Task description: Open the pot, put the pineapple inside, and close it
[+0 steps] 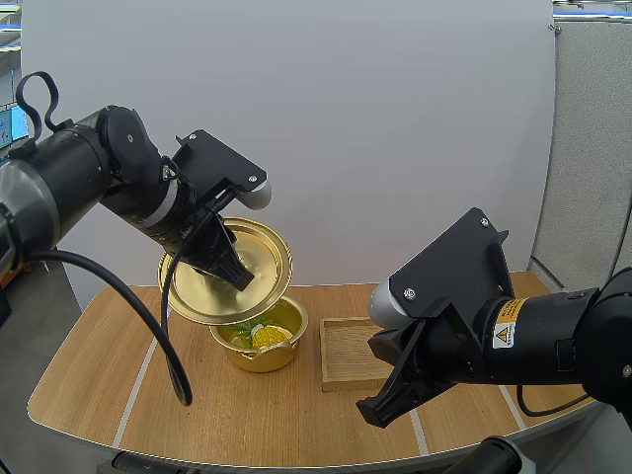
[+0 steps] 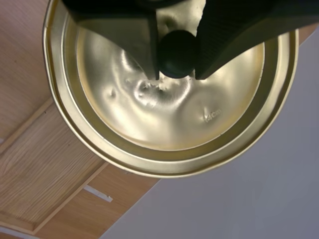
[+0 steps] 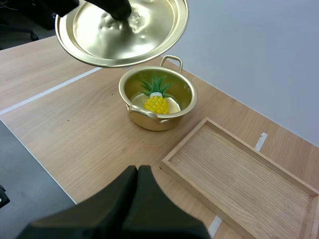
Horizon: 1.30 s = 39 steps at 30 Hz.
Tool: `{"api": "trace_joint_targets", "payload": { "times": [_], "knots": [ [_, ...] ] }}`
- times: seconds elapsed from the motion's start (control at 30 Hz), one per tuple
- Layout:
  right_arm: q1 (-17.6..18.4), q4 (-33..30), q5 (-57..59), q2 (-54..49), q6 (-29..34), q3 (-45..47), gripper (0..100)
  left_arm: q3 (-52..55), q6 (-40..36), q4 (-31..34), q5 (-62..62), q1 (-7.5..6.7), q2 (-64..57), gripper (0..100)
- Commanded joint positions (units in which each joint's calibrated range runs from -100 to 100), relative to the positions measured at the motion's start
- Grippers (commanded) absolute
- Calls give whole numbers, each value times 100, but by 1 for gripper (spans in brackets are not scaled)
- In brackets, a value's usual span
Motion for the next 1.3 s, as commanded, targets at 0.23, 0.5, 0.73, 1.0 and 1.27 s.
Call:
{"api": "trace_joint_targets", "payload": {
  "times": [0.23, 0.5, 0.73, 1.0, 1.27],
  "knots": [
    [-12, -34, 28, -48, -3, 2, 0, 13, 237, -127, -1299, -24, 1336, 0],
    [-12, -34, 28, -48, -3, 2, 0, 13, 451, -127, -1741, -24, 2217, 0],
    [-12, -34, 28, -48, -3, 2, 0, 13, 663, -280, -1848, -24, 2754, 0],
    [-12, -34, 28, -48, -3, 2, 0, -162, 917, -740, -1842, -24, 3176, 0],
    [-12, -34, 28, -48, -3, 2, 0, -394, 917, -777, -1886, -24, 3549, 0]
  ]
}}
